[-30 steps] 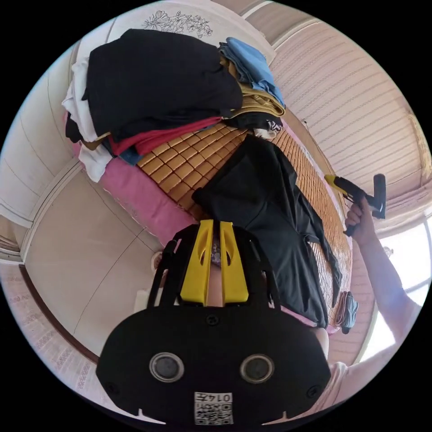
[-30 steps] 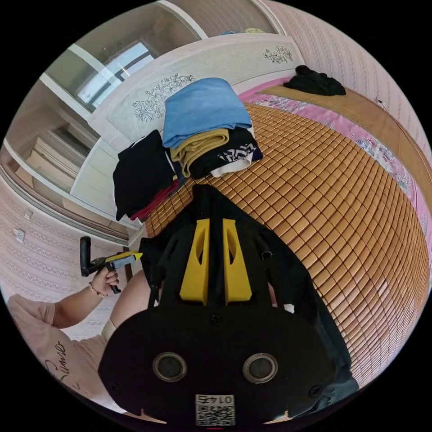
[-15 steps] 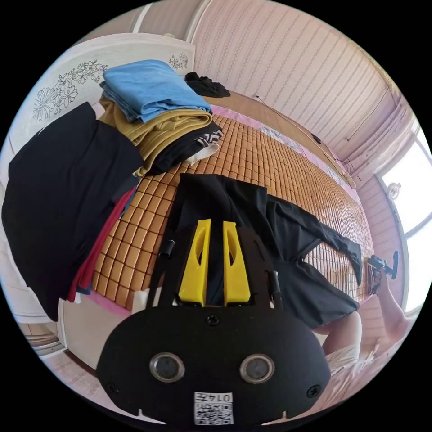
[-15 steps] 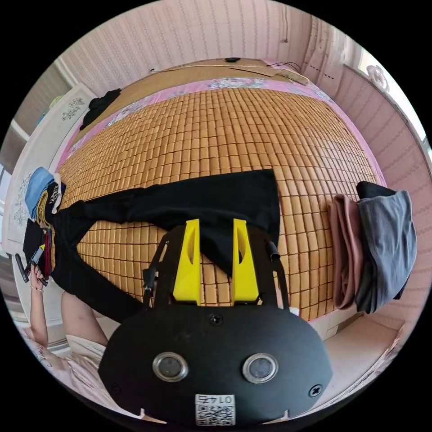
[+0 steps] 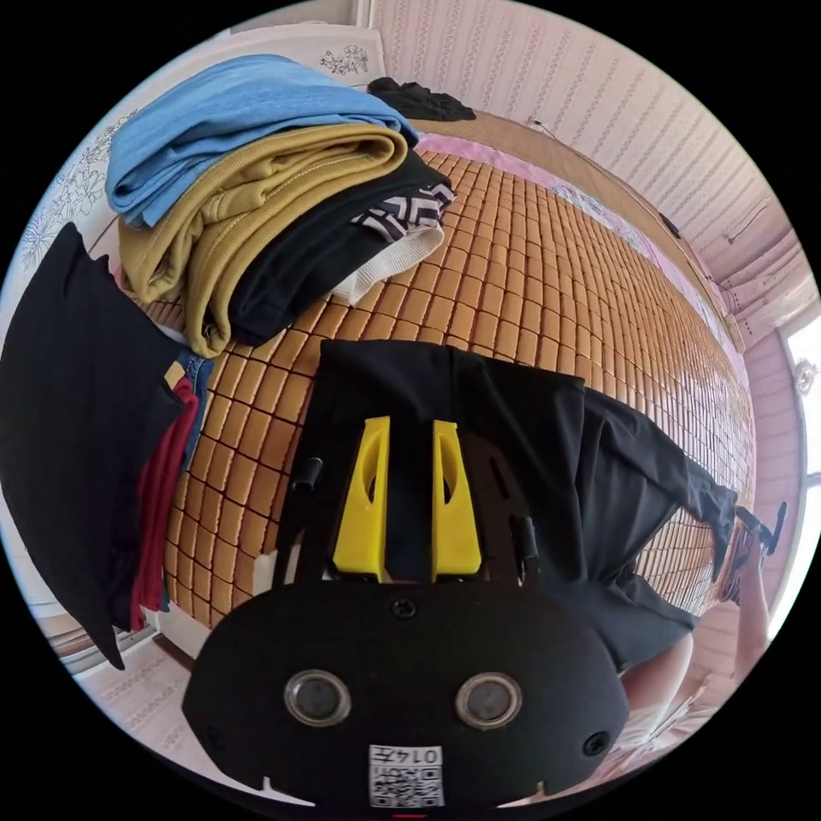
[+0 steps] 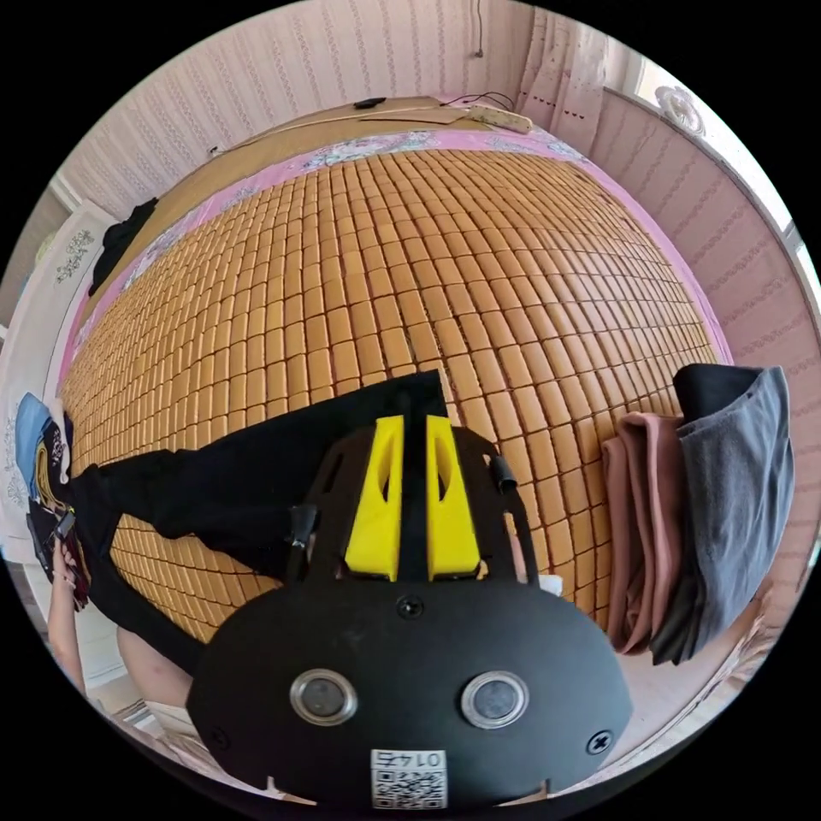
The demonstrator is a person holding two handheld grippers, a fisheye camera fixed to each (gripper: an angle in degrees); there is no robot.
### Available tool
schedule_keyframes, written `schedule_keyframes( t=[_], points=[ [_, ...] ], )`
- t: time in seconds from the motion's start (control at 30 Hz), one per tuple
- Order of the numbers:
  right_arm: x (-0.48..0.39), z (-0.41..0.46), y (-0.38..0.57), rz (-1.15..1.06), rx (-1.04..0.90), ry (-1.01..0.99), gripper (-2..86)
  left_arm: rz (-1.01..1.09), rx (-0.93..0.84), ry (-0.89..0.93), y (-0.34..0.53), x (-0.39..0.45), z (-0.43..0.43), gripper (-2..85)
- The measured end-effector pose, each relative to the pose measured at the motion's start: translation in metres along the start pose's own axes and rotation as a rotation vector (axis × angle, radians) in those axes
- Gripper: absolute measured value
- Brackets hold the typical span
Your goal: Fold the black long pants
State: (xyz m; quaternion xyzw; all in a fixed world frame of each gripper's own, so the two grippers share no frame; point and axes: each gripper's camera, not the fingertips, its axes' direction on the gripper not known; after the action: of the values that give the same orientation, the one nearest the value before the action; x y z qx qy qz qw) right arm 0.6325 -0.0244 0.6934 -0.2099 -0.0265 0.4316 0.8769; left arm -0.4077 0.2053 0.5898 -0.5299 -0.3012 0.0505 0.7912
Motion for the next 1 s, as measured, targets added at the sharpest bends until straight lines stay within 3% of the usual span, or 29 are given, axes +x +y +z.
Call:
schedule_keyframes(
  t=[0.13, 0.3, 0.43, 0.63, 0.83, 1.0],
  points=[
    [0.005, -0.009, 0.026, -0.1, -0.008, 0.019, -0.5, 0.039, -0.003, -0.029, -0.002, 0.006, -0.001, 1.0],
    [0.051, -0.084, 0.103, -0.056, 0.244, -0.142, -0.9, 0.084, 0.048, -0.054, 0.008, 0.014, -0.01, -0.7],
    [0.076, -0.114, 0.13, -0.082, 0.275, -0.106, -0.9, 0.107, 0.092, -0.05, 0.019, 0.01, -0.02, -0.9],
    [0.096, -0.19, 0.166, -0.113, 0.461, -0.111, -0.9, 0.211, 0.283, -0.007, 0.053, 0.007, -0.072, -0.9],
    [0.118, -0.229, 0.11, -0.194, 0.46, -0.018, -0.8, 0.213, 0.324, 0.01, 0.061, 0.002, -0.084, -0.7],
    [0.129, -0.126, -0.015, -0.101, 0.228, -0.053, 0.9, 0.145, 0.205, -0.016, 0.041, 0.008, -0.044, 1.2]
  ],
)
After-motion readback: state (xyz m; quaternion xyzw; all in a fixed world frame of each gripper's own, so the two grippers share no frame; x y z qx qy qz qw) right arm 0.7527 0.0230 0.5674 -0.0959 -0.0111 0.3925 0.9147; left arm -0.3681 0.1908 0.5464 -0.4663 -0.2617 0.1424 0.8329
